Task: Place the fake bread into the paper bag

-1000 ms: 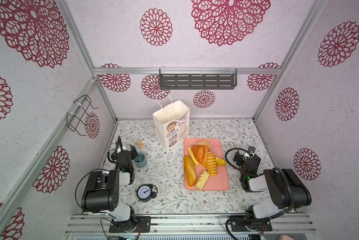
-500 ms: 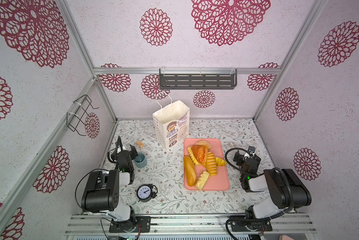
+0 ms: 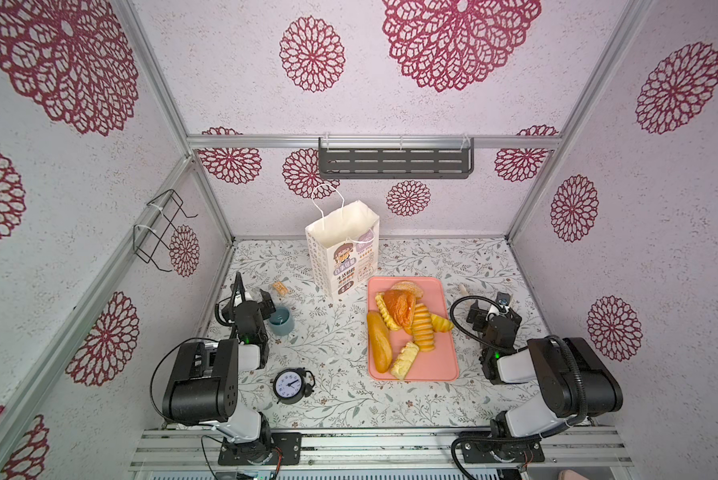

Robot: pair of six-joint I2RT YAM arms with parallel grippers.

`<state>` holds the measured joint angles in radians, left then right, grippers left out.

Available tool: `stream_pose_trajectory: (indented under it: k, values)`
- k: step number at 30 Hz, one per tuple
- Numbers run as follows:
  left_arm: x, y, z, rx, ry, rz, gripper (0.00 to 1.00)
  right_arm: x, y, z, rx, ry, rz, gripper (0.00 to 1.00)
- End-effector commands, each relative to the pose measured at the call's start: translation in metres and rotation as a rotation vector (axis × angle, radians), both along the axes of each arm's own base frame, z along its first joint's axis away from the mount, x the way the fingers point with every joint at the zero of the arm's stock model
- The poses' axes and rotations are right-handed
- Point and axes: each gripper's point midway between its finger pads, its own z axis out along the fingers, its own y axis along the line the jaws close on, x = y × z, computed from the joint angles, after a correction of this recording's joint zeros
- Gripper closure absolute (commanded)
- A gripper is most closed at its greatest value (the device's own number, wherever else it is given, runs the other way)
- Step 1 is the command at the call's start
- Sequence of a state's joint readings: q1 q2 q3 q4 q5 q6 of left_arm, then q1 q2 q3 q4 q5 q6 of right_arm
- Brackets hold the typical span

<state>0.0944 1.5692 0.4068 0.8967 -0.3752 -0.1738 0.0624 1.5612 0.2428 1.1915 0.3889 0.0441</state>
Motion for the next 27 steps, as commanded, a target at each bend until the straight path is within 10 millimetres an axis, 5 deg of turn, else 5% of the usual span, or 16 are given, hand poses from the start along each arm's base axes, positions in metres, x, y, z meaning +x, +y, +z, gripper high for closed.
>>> stream_pose_trajectory:
  k: [1, 18, 23, 27]
  values:
    - [0.002, -0.001, 0.009, 0.01, -0.023, -0.007, 0.03, 0.002, 0.0, 0.017, 0.003, -0.062, -0.003, 0.01]
    - [0.001, -0.001, 0.01, 0.01, -0.029, -0.007, 0.03, 0.001, 0.0, 0.017, 0.005, -0.066, -0.004, 0.01]
    - [-0.008, 0.016, 0.034, -0.01, 0.053, 0.117, 0.03, -0.017, 0.003, 0.035, -0.008, -0.15, 0.015, 0.01]
    - [0.0, 0.014, 0.068, -0.073, 0.107, 0.126, 0.03, -0.037, -0.014, 0.054, 0.027, -0.177, -0.109, 0.01]
